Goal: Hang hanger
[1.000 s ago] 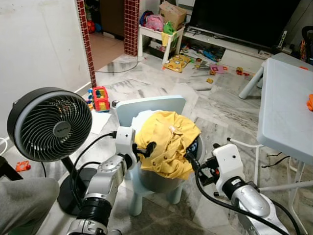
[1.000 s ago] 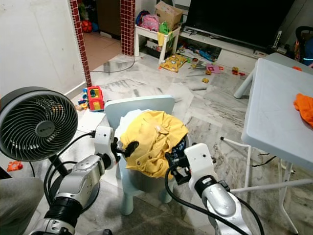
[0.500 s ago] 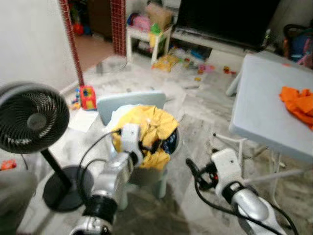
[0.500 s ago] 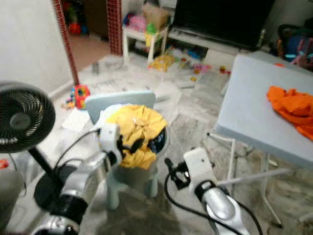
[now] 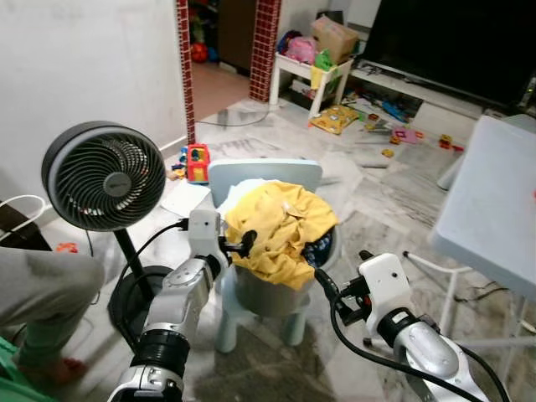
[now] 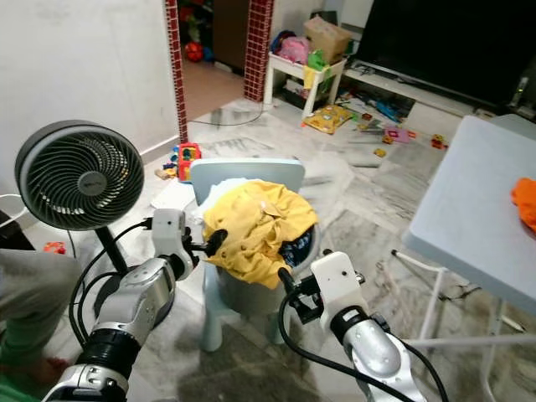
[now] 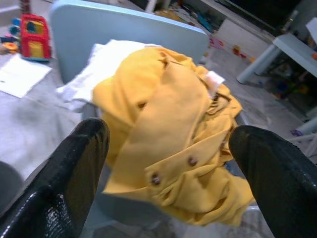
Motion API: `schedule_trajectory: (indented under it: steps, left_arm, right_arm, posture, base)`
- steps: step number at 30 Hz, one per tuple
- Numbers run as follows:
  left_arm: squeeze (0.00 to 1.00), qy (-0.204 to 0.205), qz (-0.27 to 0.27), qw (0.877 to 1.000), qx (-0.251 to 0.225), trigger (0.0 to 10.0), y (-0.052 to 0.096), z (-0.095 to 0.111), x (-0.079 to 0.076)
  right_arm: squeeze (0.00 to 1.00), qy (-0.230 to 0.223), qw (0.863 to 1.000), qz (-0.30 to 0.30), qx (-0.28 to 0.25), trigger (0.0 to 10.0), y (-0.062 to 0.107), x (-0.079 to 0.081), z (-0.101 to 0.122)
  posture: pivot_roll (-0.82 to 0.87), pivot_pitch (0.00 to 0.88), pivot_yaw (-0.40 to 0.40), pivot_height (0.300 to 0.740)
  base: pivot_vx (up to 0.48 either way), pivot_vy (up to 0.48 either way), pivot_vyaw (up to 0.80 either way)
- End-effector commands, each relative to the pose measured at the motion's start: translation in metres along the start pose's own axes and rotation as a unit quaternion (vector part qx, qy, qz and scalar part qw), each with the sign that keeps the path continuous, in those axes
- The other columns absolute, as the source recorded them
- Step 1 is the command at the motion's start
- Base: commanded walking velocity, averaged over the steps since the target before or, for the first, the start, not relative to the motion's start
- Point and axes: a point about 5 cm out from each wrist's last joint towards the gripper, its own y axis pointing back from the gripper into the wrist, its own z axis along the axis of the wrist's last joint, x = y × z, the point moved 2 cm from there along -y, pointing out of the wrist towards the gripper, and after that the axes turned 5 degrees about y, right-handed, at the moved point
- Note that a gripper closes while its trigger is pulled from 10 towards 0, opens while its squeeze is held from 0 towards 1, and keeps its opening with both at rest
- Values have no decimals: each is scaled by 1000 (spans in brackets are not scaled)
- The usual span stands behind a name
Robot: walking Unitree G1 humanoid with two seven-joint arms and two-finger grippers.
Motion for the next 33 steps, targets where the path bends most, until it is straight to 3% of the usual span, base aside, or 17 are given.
schedule_trajectory:
  steps: [1, 24, 33]
  left_arm:
    - [0, -2, -13, 1000, -2, 10000, -3, 2, -8]
    - [0, 6, -32, 999, 3, 10000, -5, 0, -15]
    - [0, -10, 14, 999, 28, 10000, -3, -12, -4]
  right_arm:
    - [0, 3, 1000, -5, 1, 10000, 1, -4, 0]
    - [0, 13, 1000, 11, -4, 10000, -3, 1, 2]
    - [0, 17, 1000, 17, -9, 10000, -4, 2, 2]
  posture:
    - [31, 0, -112, 740]
    - [31, 0, -111, 740]
    - [37, 0, -114, 740]
  base:
    - [0, 0, 0]
    - [366, 0, 0]
    - [0, 0, 89]
